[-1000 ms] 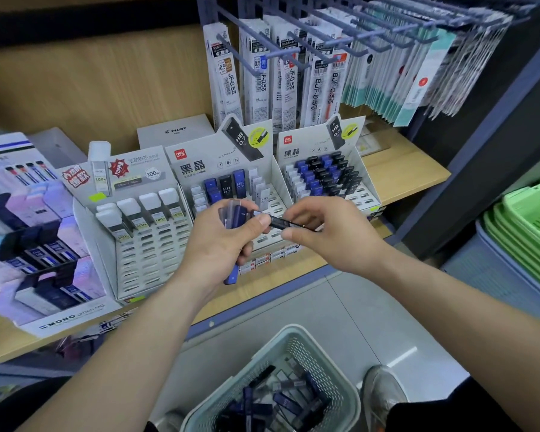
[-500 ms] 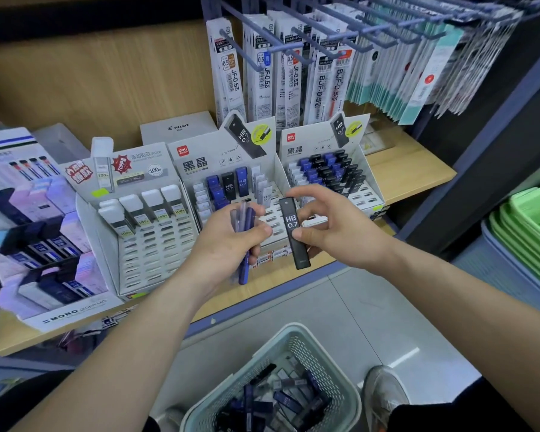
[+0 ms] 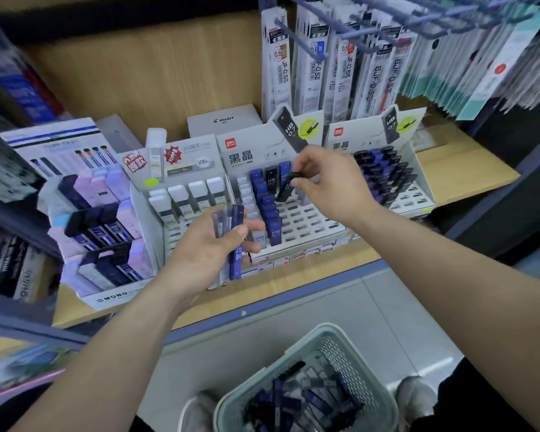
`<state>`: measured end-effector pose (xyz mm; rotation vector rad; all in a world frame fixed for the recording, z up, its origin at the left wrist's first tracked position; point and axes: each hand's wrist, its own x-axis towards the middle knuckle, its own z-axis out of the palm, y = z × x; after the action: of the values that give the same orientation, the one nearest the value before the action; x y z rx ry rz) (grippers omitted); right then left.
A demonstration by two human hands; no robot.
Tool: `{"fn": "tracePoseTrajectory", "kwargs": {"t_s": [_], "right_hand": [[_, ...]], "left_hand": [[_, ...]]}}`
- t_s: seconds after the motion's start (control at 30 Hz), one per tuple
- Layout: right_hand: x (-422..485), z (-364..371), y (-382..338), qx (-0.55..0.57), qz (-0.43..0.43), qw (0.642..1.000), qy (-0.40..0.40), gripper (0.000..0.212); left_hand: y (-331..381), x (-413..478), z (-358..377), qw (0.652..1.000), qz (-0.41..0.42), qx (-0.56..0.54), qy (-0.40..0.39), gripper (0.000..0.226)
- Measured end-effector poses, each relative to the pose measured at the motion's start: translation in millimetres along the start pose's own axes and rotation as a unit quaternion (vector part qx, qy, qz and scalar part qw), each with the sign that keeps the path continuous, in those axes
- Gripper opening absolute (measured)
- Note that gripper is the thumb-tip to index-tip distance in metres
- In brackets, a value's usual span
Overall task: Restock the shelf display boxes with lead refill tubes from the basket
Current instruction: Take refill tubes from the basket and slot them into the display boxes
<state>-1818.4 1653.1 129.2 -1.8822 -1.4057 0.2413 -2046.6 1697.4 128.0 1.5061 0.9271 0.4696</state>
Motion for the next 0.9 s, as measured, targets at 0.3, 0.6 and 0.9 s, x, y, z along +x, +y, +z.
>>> {"fn": "tracePoseTrajectory", "kwargs": {"t_s": [0.3, 0.6, 0.9], "right_hand": [[13.6, 20.8, 9.1, -0.029, 0.025, 0.999, -0.005, 0.020], [19.8, 29.4, 11.4, -0.086, -0.031, 0.996, 0.016, 0.019], [16.1, 25.2, -0.6, -0.105, -0.043, 0.994, 0.009, 0.026]], "left_hand": [[-1.9, -6.2, -20.3, 0.999, 0.006, -0.028, 0.018, 0.027], [-5.6, -6.8, -20.1, 0.997, 0.003, -0.051, 0.051, 0.021], [-3.4, -5.5, -17.8, 0.997, 0.000, -0.060, 0.041, 0.016]]}}
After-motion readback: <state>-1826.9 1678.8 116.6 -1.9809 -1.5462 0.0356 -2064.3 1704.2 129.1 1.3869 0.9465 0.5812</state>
